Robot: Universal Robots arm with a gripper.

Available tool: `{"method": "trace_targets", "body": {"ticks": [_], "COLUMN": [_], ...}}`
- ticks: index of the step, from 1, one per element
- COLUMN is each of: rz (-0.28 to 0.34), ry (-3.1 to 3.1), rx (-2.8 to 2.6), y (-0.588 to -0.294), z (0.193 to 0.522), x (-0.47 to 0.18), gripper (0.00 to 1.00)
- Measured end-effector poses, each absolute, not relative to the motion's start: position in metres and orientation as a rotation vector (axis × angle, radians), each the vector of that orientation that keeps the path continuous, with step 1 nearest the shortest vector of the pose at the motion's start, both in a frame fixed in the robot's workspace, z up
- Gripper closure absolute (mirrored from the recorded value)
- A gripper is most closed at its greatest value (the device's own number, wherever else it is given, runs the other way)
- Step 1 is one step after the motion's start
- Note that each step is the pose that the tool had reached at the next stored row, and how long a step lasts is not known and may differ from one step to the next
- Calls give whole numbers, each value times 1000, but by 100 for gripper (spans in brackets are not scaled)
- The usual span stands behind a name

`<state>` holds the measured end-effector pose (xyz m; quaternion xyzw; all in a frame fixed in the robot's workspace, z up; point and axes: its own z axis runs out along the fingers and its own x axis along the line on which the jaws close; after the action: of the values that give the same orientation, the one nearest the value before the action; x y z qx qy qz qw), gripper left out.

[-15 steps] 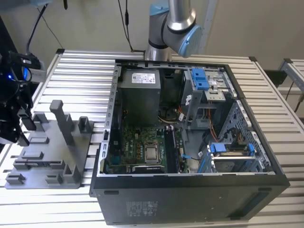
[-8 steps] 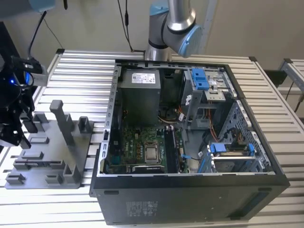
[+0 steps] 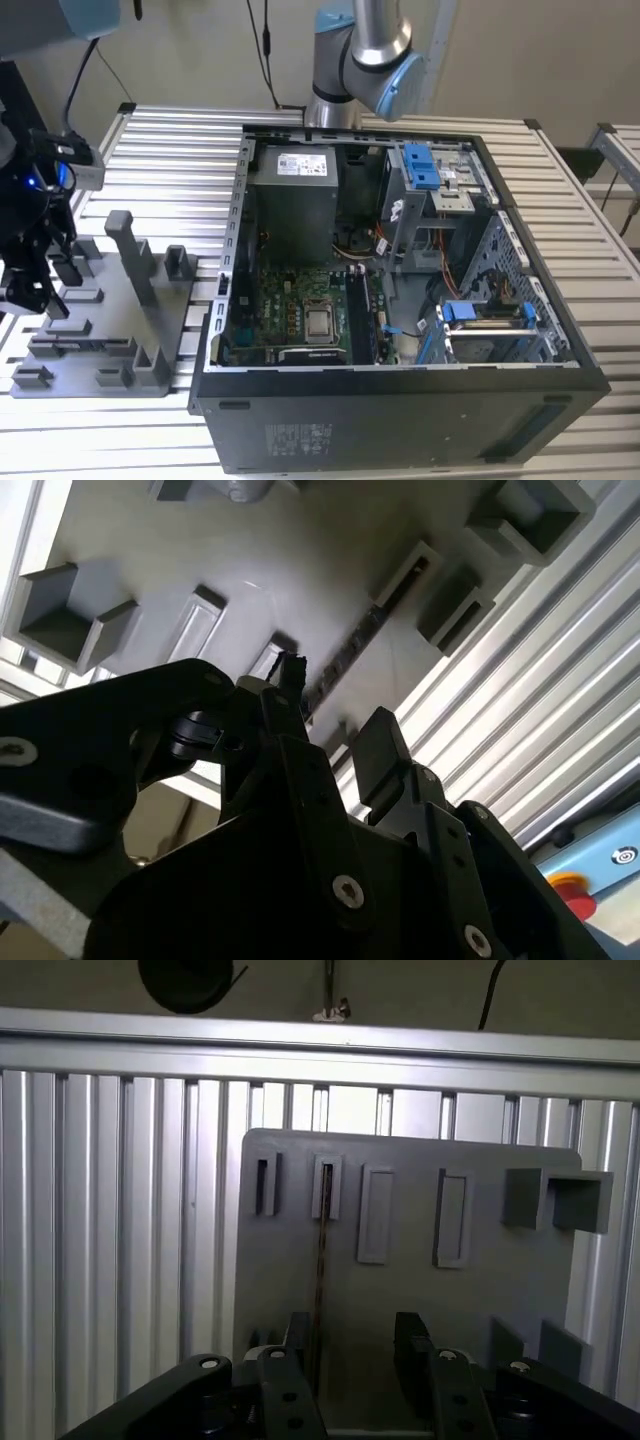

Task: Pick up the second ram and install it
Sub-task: 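Pick up the second ram and move it above second insertion slot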

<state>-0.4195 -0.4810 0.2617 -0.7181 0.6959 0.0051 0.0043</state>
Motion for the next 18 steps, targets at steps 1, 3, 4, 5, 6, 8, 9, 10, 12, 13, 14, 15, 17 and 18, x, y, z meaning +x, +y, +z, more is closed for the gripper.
{"method": "trace_targets", "body": {"ticks": [1,3,4,5,6,8,9,10,12,13,14,15,17,18], "rz": [16,16,16,16,16,16,16,16,16,16,16,16,16,16], "ry": [2180,2180,2180,2180,2180,2180,2180,2180,2180,2180,2180,2179,2177,2176], "rx": [-2250,-2250,-2250,-2250,-2250,-2250,-2250,-2250,-2250,-2250,-2250,-2251,-2253,-2254], "y": [-481,-481,-481,-481,-481,-481,-481,-481,-481,-481,-481,-481,-483,-483], "z": [261,258,257,256,254,252,250,249,246,245,243,242,238,237], "x": [-419,-420,-420,-420,-420,-420,-420,-420,-420,-420,-420,-420,-421,-421], "gripper": [52,52,52,52,52,52,52,52,52,52,52,52,52,52]}}
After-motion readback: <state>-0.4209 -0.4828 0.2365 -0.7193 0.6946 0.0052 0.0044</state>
